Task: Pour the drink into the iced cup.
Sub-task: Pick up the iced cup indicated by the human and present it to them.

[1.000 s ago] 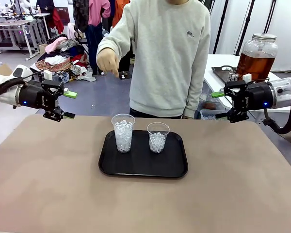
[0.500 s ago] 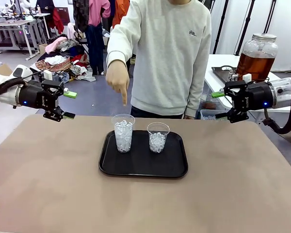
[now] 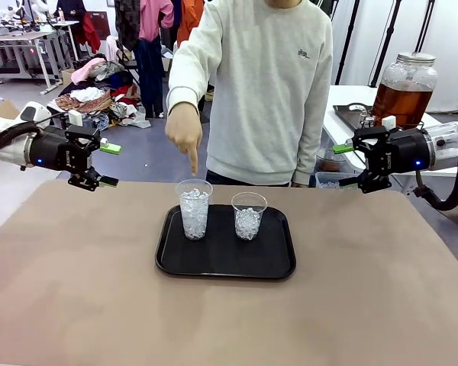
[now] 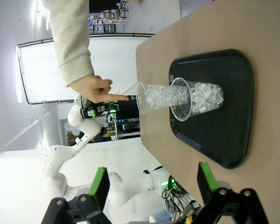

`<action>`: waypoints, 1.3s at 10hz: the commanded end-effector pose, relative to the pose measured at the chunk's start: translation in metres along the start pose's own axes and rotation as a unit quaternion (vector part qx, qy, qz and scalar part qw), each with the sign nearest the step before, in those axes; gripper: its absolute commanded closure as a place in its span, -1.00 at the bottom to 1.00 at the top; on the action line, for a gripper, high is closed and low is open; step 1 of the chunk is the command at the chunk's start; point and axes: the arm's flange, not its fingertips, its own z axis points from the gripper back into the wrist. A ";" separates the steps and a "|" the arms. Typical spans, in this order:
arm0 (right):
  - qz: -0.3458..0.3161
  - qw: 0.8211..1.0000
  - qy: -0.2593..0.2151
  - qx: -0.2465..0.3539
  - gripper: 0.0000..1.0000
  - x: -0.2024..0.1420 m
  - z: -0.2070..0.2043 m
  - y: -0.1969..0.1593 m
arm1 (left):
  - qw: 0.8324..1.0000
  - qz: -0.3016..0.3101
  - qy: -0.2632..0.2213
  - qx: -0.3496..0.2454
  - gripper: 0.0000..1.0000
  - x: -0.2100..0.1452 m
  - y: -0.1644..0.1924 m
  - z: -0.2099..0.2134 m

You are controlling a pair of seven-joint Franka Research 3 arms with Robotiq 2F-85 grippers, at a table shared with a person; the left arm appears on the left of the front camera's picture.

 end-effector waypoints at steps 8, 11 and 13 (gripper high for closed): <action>0.001 1.000 0.000 0.001 -1.00 0.000 0.000 0.001 | 0.997 -0.074 0.020 0.012 -1.00 0.006 0.000 0.005; 0.001 1.000 0.000 0.001 -1.00 0.000 0.000 0.001 | 0.979 -0.196 0.027 0.040 -1.00 0.010 0.003 0.005; 0.001 1.000 0.000 0.001 -1.00 0.000 0.000 0.001 | 0.964 -0.260 0.023 0.053 -1.00 0.011 0.007 0.004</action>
